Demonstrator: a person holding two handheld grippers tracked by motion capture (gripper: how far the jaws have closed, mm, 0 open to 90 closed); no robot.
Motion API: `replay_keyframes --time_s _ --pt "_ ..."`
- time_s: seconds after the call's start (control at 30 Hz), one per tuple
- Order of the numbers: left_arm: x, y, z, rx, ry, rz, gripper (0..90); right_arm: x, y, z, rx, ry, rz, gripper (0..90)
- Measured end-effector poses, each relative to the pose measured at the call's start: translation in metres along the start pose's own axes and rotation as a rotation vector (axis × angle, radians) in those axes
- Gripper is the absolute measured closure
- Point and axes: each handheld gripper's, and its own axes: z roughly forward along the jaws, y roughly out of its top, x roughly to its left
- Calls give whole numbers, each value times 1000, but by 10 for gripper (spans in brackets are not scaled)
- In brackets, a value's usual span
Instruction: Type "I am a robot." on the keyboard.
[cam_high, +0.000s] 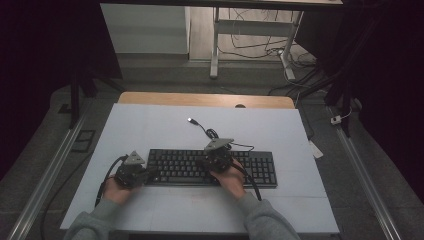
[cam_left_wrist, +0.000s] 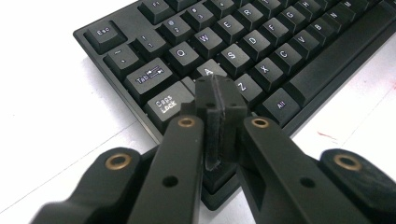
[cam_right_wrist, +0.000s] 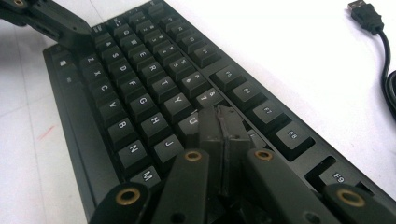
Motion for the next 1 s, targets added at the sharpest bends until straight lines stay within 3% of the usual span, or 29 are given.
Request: replay_keyframes --time_s 0.33,0.5,0.87,1.0 --pt "0 0 0 -1 -1 -4 889 3 0 3 14 -23 -19 900" --pt "0 0 -2 -17 9 -11 888 3 5 -11 -58 -9 -16 900" --pt "2 1 -13 -70 7 -25 861 -8 -7 -39 -80 -14 21 899" --pt "2 1 -14 -81 0 -30 764 -12 -13 -50 -91 -22 41 730"
